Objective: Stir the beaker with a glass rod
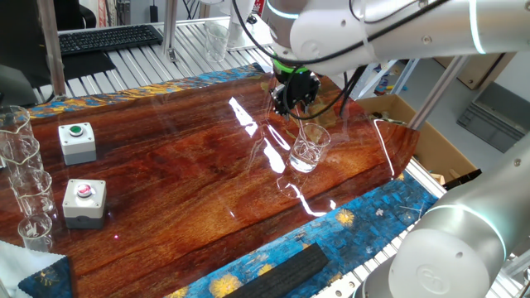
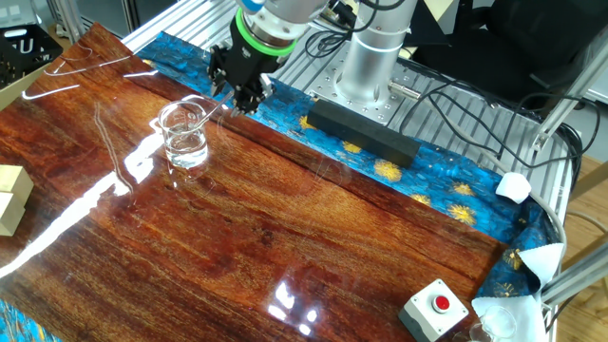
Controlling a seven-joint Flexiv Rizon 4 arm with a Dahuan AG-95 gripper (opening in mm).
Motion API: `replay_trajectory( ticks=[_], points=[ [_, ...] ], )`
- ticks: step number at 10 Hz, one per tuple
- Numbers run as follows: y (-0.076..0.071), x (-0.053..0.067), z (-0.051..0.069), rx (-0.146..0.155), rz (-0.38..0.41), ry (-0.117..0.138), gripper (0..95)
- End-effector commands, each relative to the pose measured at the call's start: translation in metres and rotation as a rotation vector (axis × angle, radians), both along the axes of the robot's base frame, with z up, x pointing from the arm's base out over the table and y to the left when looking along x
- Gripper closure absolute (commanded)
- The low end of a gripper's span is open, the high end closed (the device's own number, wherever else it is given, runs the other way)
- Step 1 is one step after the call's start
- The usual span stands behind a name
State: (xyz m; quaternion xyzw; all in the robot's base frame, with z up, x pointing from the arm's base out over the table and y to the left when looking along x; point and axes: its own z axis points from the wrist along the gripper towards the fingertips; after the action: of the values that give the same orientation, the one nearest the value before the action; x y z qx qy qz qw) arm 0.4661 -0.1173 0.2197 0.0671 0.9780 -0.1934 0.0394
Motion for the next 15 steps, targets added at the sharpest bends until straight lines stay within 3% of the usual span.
replay_trajectory(
  ticks=[1, 6, 7, 8, 9, 12, 13, 15],
  points=[
    [-0.0021, -0.0001, -0.0028, -0.008, -0.004, -0.006, 57.0],
    [-0.0072, -0.0018, -0.0072, -0.008, -0.002, 0.003, 57.0],
    [-0.0076, -0.0019, -0.0075, -0.009, 0.0, -0.003, 76.0],
    [-0.0078, -0.002, -0.0077, -0.009, 0.004, -0.008, 76.0],
    [-0.008, -0.0021, -0.0079, -0.009, 0.007, -0.01, 95.0],
    [-0.0085, -0.0022, -0.0084, -0.013, 0.009, -0.016, 95.0],
    [-0.0086, -0.0023, -0.0079, -0.033, 0.015, -0.014, 95.0],
    [-0.0091, -0.0025, -0.0079, -0.029, 0.011, -0.019, 95.0]
  ],
)
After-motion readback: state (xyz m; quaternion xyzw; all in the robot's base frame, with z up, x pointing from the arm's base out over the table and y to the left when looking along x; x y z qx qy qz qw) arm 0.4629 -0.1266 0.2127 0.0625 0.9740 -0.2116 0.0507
